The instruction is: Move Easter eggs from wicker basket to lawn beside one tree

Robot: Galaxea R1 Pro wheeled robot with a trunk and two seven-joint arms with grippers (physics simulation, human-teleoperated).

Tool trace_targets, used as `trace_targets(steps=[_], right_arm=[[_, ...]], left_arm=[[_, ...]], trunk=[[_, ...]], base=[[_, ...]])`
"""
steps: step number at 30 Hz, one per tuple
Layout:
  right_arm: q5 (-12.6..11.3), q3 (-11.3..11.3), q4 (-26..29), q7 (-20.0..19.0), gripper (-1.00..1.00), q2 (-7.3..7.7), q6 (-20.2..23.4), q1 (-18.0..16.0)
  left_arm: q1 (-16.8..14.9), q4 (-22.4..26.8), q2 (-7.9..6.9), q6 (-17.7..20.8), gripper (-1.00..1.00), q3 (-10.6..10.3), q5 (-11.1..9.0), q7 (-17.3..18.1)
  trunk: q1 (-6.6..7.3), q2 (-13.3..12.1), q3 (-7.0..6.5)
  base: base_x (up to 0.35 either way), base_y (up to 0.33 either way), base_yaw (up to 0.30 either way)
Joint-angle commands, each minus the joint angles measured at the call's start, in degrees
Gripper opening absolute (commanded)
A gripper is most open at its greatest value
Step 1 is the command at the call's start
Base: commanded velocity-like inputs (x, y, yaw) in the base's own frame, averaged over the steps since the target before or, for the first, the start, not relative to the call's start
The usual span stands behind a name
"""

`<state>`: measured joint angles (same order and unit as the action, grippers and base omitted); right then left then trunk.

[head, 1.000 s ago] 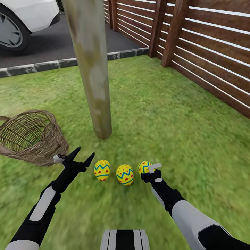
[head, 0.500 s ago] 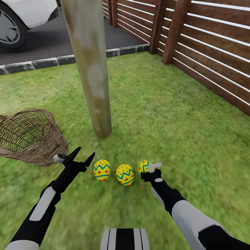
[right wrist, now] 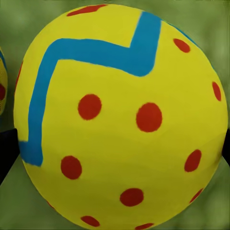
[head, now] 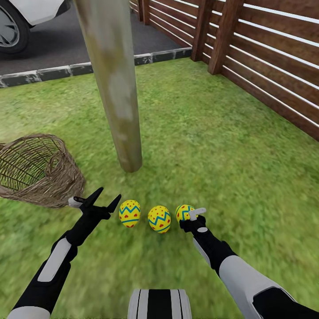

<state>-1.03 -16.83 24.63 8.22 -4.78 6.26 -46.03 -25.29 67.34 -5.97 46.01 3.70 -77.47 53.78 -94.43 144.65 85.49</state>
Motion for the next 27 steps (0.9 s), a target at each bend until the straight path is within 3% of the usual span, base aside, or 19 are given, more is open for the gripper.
trace_targets(steps=[1, 12, 25, 26, 27], right_arm=[[-0.11, -0.49, 0.08, 0.50, -1.00, 0.04, 0.42, -0.02], [-0.11, -0.49, 0.07, 0.49, -1.00, 0.11, 0.33, -0.02], [-0.27, -0.49, 0.07, 0.43, -1.00, 0.10, 0.42, -0.02], [-0.28, -0.49, 0.07, 0.41, 1.00, 0.11, 0.45, -0.02], [-0.28, -0.49, 0.07, 0.39, 1.00, 0.12, 0.49, -0.02]], left_arm=[[-0.02, -0.01, -0.01, 0.31, 1.00, -0.01, -0.22, 0.01], [-0.02, -0.01, -0.01, 0.31, 1.00, -0.01, -0.23, 0.09], [-0.02, -0.01, -0.01, 0.31, 1.00, -0.01, -0.23, 0.10], [-0.02, -0.01, -0.01, 0.31, 1.00, -0.01, -0.25, 0.10], [-0.02, -0.01, -0.01, 0.31, 1.00, -0.01, -0.25, 0.10]], trunk=[[0.01, 0.01, 0.03], [-0.20, 0.12, 1.80], [-0.22, 0.13, 2.03], [-0.22, 0.13, 2.03], [-0.22, 0.13, 2.03]], base=[[0.000, 0.000, 0.000], [0.000, 0.000, 0.000], [0.000, 0.000, 0.000], [0.000, 0.000, 0.000], [0.000, 0.000, 0.000]])
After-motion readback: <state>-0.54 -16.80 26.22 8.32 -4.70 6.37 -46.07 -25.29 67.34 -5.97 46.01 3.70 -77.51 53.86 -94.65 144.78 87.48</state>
